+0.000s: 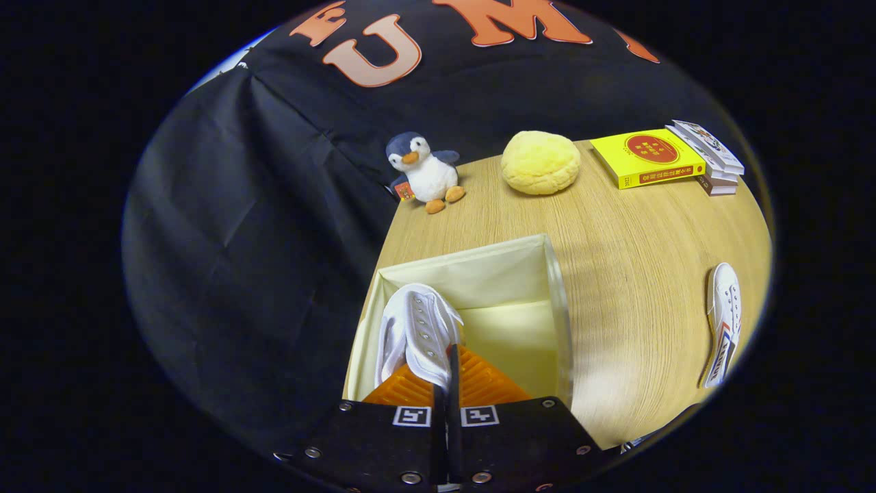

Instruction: Open the storage box then place both shoes into the box .Put the left shoe in first, then the right shoe, with the right side of both shoes facing outward in a uniform manner.

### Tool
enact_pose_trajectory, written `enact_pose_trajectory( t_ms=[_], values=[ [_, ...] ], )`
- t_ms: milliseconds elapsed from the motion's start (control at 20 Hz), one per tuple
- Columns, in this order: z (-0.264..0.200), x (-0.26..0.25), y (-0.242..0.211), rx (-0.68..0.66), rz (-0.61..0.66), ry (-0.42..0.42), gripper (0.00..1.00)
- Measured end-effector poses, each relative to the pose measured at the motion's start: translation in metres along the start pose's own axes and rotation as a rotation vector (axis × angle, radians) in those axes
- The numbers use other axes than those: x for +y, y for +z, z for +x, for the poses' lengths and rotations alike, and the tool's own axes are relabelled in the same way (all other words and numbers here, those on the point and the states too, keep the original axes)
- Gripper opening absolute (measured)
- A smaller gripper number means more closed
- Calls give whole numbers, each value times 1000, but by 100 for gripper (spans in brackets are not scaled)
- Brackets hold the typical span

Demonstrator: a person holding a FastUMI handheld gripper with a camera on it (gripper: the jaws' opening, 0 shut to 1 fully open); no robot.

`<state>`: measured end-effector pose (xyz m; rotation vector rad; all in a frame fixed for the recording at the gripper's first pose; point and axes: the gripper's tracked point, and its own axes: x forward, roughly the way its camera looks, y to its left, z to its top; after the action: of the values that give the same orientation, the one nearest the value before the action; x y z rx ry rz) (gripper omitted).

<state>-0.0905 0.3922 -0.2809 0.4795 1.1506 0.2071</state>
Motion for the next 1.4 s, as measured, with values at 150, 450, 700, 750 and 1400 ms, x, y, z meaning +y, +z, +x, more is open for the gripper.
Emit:
enact_pose_trajectory(
  t_ms=[150,450,700,750,1400],
  values=[
    [15,3,-12,33,-2,-44,2],
    [36,-10,-16,44,102,-145,3],
    [49,-2,-26,59,225,-122,3],
    [50,-1,-29,77,229,-114,3],
    [-11,41,-23,168,171,274,38]
  ],
)
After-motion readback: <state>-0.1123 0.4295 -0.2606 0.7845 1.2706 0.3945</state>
